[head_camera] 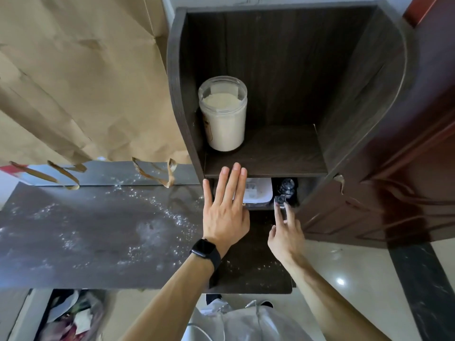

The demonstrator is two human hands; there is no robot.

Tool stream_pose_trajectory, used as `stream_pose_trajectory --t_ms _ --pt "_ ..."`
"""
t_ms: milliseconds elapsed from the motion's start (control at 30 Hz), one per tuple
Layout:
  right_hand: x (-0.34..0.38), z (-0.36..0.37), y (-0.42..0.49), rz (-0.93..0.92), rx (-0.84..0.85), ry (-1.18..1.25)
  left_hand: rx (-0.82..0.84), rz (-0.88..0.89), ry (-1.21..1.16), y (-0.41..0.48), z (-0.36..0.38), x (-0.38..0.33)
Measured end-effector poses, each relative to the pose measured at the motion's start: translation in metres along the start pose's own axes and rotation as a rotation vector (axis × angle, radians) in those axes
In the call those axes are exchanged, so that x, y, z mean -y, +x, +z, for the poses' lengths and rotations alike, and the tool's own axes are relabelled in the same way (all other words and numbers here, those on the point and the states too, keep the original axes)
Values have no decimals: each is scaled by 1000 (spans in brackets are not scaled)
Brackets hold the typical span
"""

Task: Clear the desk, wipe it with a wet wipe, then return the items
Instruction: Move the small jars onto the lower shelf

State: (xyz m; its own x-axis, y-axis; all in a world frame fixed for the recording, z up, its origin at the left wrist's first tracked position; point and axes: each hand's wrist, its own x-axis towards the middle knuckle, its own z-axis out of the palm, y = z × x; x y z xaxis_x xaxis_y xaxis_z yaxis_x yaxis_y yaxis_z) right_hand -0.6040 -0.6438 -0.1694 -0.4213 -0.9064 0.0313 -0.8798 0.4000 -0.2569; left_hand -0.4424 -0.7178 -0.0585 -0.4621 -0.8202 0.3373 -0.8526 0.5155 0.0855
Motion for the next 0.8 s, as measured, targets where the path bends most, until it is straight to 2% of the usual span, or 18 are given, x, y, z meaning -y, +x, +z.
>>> stream_pose_trajectory --t_ms 567,800 --pt "-16 -6 3 -5 130 -29 38 -15 19 1 -1 -2" --pt "-22 -9 5 -31 133 -77 56 -10 27 1 -3 -2"
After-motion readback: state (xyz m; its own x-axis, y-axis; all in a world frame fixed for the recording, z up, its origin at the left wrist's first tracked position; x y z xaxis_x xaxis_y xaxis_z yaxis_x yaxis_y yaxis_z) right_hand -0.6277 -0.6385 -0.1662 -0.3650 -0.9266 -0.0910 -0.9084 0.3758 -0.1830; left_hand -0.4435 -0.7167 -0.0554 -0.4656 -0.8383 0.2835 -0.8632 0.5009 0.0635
